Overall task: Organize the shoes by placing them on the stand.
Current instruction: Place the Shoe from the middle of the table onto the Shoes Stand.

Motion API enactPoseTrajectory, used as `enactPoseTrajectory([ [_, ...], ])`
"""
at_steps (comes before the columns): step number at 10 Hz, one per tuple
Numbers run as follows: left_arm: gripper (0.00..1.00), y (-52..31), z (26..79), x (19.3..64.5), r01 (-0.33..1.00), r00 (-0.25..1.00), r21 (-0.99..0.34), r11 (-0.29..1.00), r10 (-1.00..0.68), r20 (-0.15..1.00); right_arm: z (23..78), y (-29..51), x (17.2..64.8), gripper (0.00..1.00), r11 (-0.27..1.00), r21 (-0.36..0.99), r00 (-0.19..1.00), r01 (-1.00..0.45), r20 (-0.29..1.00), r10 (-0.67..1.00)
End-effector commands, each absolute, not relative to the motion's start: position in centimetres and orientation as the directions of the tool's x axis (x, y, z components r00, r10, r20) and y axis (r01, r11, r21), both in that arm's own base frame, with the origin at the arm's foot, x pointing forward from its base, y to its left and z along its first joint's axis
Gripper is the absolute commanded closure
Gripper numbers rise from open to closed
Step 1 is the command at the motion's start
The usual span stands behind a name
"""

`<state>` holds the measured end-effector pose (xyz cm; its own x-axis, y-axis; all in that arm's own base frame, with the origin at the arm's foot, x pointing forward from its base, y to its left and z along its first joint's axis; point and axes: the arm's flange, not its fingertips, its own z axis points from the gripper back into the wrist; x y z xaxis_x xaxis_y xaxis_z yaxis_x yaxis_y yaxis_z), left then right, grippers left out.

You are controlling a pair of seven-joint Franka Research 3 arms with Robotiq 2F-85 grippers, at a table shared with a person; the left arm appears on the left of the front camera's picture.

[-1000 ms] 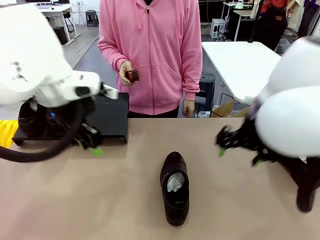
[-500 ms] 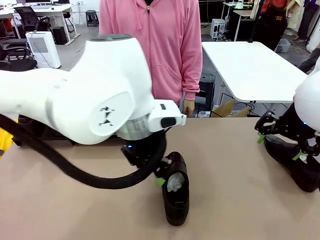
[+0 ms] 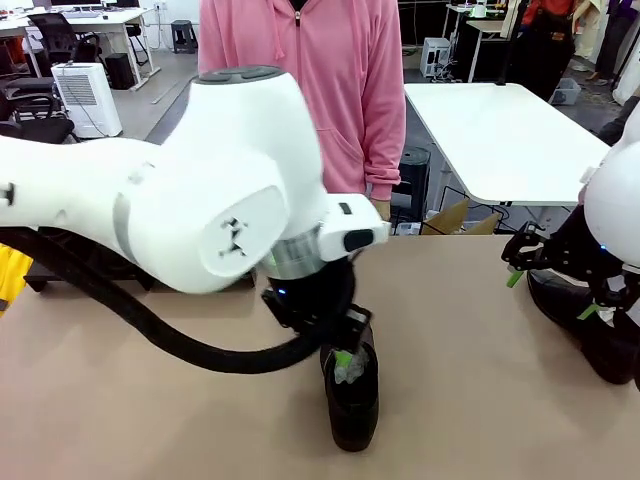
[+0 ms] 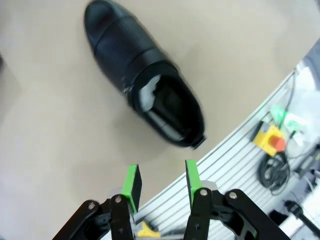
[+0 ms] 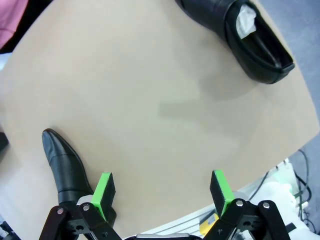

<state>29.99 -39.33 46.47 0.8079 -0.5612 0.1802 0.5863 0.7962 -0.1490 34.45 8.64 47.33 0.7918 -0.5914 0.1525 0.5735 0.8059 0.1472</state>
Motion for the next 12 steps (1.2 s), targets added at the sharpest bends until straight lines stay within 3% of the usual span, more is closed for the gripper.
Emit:
enactPoseTrajectory([
  [1,0.51,-44.8,45.3,28.3,0.500,0.845,-0.079,0.862,-0.467,0.260,47.4,8.5,34.5,0.00,0.817,0.163,0.804,0.553,0.150,-0.575],
  [3,0.51,-46.9,44.2,27.8,0.328,0.929,-0.071,0.942,-0.307,0.208,47.4,8.5,34.5,0.00,0.817,0.163,0.804,0.553,0.150,-0.575],
  [7,0.51,-49.2,41.5,28.7,0.162,0.976,-0.041,0.986,-0.154,0.157,47.4,8.5,34.5,0.00,0.817,0.163,0.804,0.553,0.150,-0.575],
  [12,0.51,-49.9,37.1,30.4,0.114,0.985,-0.040,0.993,-0.108,0.132,47.4,8.5,34.5,0.00,0.817,0.163,0.804,0.553,0.150,-0.575],
])
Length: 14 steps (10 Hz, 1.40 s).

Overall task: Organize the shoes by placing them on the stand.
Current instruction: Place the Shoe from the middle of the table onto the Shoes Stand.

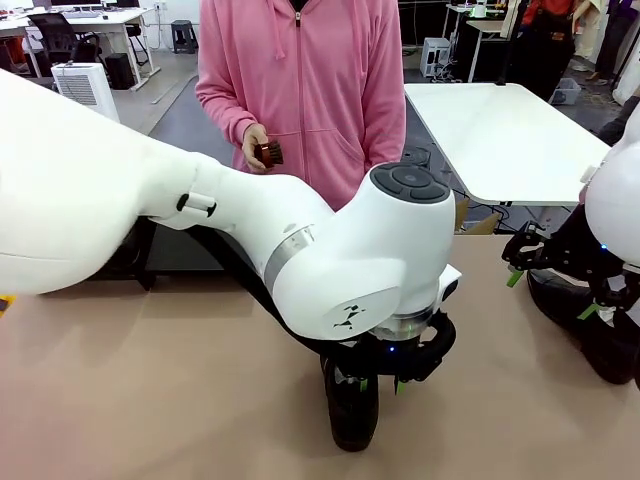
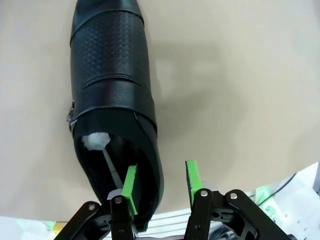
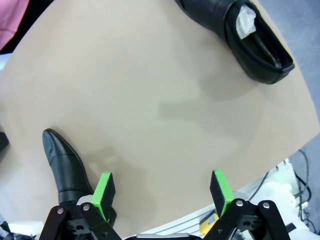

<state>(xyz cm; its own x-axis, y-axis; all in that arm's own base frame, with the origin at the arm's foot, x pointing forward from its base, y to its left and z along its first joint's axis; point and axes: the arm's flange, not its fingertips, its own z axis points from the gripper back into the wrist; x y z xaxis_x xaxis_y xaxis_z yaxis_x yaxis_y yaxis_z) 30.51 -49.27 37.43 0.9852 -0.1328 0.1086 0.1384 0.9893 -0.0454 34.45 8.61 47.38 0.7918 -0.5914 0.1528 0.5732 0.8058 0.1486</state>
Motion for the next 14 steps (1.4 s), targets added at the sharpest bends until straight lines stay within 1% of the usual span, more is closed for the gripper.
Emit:
enactPoseTrajectory([
  [1,0.51,-50.0,36.6,30.4,0.139,0.983,-0.049,0.989,-0.132,0.130,47.4,8.5,34.5,0.00,0.817,0.163,0.804,0.553,0.150,-0.575],
  [3,0.51,-49.6,36.1,30.6,0.160,0.976,-0.049,0.986,-0.151,0.159,47.4,8.5,34.5,0.00,0.817,0.163,0.804,0.553,0.150,-0.575],
  [4,0.51,-49.4,35.8,30.6,0.161,0.976,-0.030,0.987,-0.155,0.150,47.4,8.5,34.5,0.00,0.817,0.163,0.804,0.553,0.150,-0.575],
  [5,0.61,-49.2,35.3,30.6,0.162,0.978,0.001,0.987,-0.161,0.135,47.4,8.5,34.5,0.00,0.817,0.163,0.804,0.553,0.150,-0.575],
  [8,1.00,-48.7,34.5,30.8,0.151,0.981,0.025,0.988,-0.153,0.120,47.4,8.5,34.5,0.00,0.817,0.163,0.804,0.553,0.150,-0.575],
  [10,1.00,-48.7,34.5,30.9,0.149,0.980,0.024,0.988,-0.151,0.127,47.4,8.5,34.5,0.00,0.817,0.163,0.804,0.553,0.150,-0.575],
  [13,1.00,-48.6,35.4,30.5,0.164,0.986,-0.043,0.986,-0.163,0.020,47.4,8.5,34.5,0.00,0.817,0.163,0.804,0.553,0.150,-0.575],
  [14,1.00,-48.0,37.3,29.7,0.158,0.987,-0.088,0.983,-0.160,-0.014,47.4,8.5,34.5,0.00,0.817,0.163,0.804,0.553,0.150,-0.575],
])
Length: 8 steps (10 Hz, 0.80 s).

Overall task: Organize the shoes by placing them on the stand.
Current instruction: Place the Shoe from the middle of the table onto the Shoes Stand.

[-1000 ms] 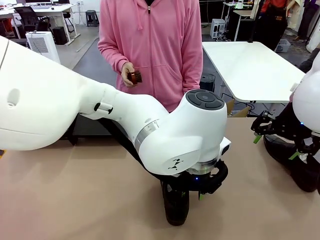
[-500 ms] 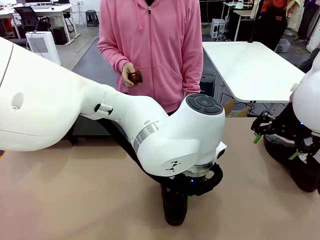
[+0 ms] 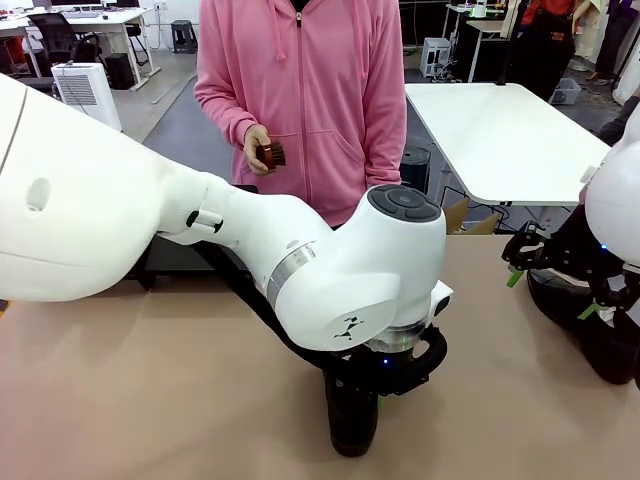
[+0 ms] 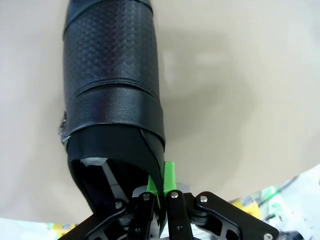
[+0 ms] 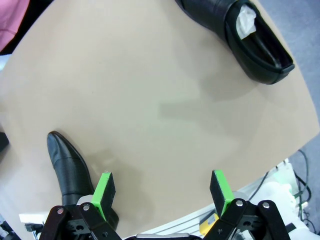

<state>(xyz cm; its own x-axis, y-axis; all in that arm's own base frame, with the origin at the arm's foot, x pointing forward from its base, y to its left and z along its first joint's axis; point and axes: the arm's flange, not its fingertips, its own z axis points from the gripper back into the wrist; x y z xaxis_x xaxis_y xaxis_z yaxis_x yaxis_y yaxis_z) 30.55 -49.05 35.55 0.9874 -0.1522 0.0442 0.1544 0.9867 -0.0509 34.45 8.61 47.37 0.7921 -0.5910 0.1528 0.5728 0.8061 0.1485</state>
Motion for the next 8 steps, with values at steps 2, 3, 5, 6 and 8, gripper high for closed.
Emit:
enactPoseTrajectory([
  [2,1.00,-44.7,43.2,27.9,0.157,0.985,-0.154,0.975,-0.143,0.099,47.4,8.5,34.5,0.00,0.817,0.163,0.804,0.553,0.150,-0.575],
  [3,1.00,-42.1,45.7,28.2,0.167,0.973,-0.127,0.978,-0.143,0.181,47.4,8.5,34.5,0.00,0.817,0.163,0.804,0.553,0.150,-0.575],
  [5,1.00,-36.4,49.3,30.4,0.117,0.939,-0.055,0.992,-0.092,0.331,47.4,8.5,34.5,0.00,0.817,0.163,0.804,0.553,0.150,-0.575],
  [6,1.00,-33.3,50.8,32.0,0.104,0.914,0.007,0.995,-0.099,0.394,47.4,8.5,34.5,0.00,0.817,0.163,0.804,0.553,0.150,-0.575],
  [8,1.00,-28.5,52.4,35.8,0.075,0.874,0.084,0.994,-0.106,0.474,47.4,8.5,34.5,0.00,0.817,0.163,0.804,0.553,0.150,-0.575],
])
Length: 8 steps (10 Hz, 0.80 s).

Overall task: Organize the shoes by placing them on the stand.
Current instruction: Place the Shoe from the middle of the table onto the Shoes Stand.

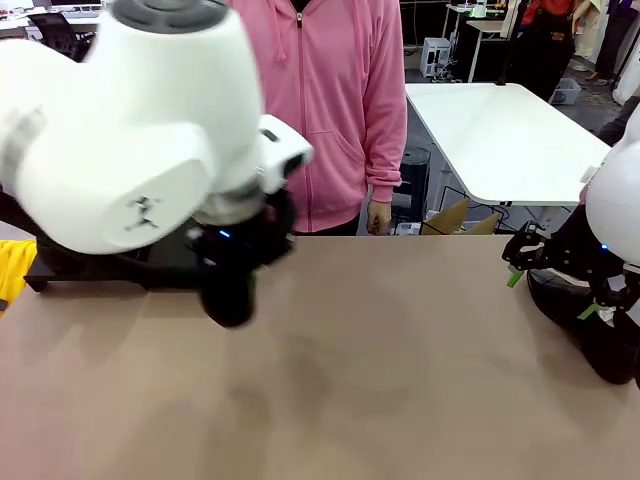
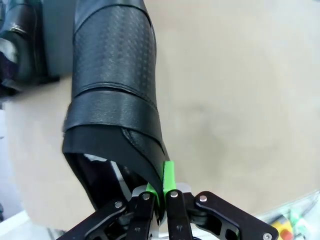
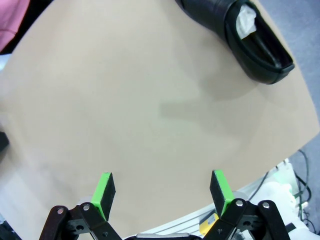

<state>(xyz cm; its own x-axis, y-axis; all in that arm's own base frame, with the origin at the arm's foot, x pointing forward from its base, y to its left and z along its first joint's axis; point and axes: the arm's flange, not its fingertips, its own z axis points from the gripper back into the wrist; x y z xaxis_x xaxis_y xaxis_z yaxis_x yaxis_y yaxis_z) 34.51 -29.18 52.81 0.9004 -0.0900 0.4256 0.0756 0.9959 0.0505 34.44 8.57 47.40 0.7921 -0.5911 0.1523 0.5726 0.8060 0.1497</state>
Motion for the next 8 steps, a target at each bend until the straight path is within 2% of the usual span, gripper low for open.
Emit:
enactPoseTrajectory([
  [1,1.00,-26.5,52.7,38.0,0.048,0.853,0.118,0.992,-0.102,0.512,47.4,8.5,34.5,0.00,0.817,0.163,0.804,0.553,0.150,-0.575],
  [4,1.00,-23.7,52.0,44.0,0.043,0.823,0.222,0.974,-0.161,0.544,47.4,8.5,34.5,0.00,0.817,0.163,0.804,0.553,0.150,-0.575],
  [6,1.00,-21.1,51.5,46.6,0.011,0.829,0.206,0.979,-0.124,0.545,47.4,8.5,34.5,0.00,0.817,0.163,0.804,0.553,0.150,-0.575],
  [8,1.00,-19.6,50.4,47.6,0.036,0.846,0.187,0.982,-0.130,0.517,47.4,8.5,34.5,0.00,0.817,0.163,0.804,0.553,0.150,-0.575],
])
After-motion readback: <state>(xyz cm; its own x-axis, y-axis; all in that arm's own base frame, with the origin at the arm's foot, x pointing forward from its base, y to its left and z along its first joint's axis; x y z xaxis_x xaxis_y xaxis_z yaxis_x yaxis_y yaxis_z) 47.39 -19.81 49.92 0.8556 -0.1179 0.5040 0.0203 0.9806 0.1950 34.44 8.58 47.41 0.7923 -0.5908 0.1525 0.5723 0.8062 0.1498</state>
